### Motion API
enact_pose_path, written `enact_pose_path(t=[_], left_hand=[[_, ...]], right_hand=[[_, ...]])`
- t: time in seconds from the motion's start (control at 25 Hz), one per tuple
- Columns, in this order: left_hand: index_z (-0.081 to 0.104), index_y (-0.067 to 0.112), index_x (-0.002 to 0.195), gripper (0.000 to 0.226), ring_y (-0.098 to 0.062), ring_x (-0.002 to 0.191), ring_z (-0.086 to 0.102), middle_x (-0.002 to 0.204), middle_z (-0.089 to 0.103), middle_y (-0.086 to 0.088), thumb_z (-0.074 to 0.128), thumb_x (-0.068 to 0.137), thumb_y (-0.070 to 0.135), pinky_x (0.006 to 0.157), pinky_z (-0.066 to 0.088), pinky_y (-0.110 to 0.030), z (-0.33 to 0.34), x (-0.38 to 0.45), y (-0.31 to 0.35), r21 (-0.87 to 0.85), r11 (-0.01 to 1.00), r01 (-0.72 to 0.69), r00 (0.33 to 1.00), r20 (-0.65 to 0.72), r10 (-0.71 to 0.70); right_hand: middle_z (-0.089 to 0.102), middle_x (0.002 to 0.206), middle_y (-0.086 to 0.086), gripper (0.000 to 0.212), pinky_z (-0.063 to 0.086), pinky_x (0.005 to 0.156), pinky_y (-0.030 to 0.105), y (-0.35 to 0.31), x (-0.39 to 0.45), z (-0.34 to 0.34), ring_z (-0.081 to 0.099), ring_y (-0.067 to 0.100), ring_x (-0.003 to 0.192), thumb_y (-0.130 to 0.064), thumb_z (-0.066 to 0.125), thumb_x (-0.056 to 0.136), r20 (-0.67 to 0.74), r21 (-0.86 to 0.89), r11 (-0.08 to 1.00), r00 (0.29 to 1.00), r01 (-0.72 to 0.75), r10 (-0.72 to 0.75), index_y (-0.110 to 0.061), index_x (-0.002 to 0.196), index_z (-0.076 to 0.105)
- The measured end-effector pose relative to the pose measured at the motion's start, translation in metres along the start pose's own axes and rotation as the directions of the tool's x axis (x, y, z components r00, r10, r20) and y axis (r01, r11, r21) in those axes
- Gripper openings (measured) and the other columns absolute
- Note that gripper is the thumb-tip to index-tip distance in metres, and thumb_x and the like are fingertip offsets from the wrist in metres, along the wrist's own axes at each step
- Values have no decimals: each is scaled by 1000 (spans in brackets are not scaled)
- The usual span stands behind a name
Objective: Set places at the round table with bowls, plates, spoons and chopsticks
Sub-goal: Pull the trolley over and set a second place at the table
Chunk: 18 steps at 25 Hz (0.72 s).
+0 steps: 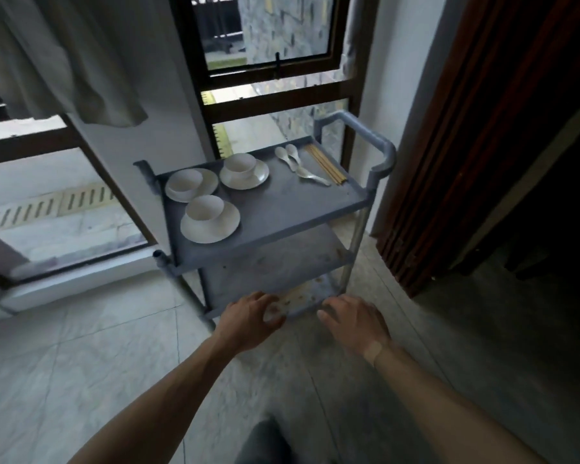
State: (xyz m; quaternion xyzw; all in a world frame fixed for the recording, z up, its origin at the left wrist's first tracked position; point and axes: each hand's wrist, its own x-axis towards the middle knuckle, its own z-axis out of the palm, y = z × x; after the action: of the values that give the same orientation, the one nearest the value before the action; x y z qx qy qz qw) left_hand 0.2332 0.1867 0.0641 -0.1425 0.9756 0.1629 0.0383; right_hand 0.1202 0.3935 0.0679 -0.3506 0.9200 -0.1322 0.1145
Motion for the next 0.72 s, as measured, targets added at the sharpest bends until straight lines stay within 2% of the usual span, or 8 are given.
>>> enact_pose_path(t=[0.16, 0.36, 0.52, 0.72], left_hand=[[57, 32, 130, 52, -19, 109, 64, 132, 60, 6, 47, 88, 62, 91, 51, -36, -9, 23, -36, -16, 998, 59, 998, -31, -60], [55, 32, 131, 54, -20, 115, 60, 135, 58, 5, 47, 88, 63, 93, 50, -37, -22, 72, -100, -45, 986, 162, 986, -39, -164], [52, 32, 133, 57, -19, 117, 59, 137, 56, 4, 44, 88, 65, 94, 50, -39, -34, 112, -155, -84, 963, 258, 966, -9, -259], [51, 29, 135, 56, -20, 121, 56, 140, 54, 1, 47, 88, 59, 92, 50, -40, -41, 139, -208, -211, 904, 371, 923, -18, -384]], right_hand=[[67, 111, 1, 38, 45, 82, 33, -17, 58, 7, 61, 21, 101, -50, 43, 95, -7, -33, 994, 995, 99, -100, -22, 107, 66], [65, 115, 4, 42, 48, 89, 38, -53, 147, 13, 59, 25, 107, -50, 42, 95, 35, -29, 986, 986, 167, -166, -21, 115, 63], [65, 118, 6, 41, 46, 93, 38, -81, 216, 15, 60, 27, 108, -49, 43, 96, 86, -36, 984, 981, 176, -172, -19, 118, 63], [67, 116, 10, 37, 50, 87, 37, -110, 285, 27, 61, 29, 104, -44, 44, 97, 134, 33, 995, 986, 93, -97, -15, 111, 63]])
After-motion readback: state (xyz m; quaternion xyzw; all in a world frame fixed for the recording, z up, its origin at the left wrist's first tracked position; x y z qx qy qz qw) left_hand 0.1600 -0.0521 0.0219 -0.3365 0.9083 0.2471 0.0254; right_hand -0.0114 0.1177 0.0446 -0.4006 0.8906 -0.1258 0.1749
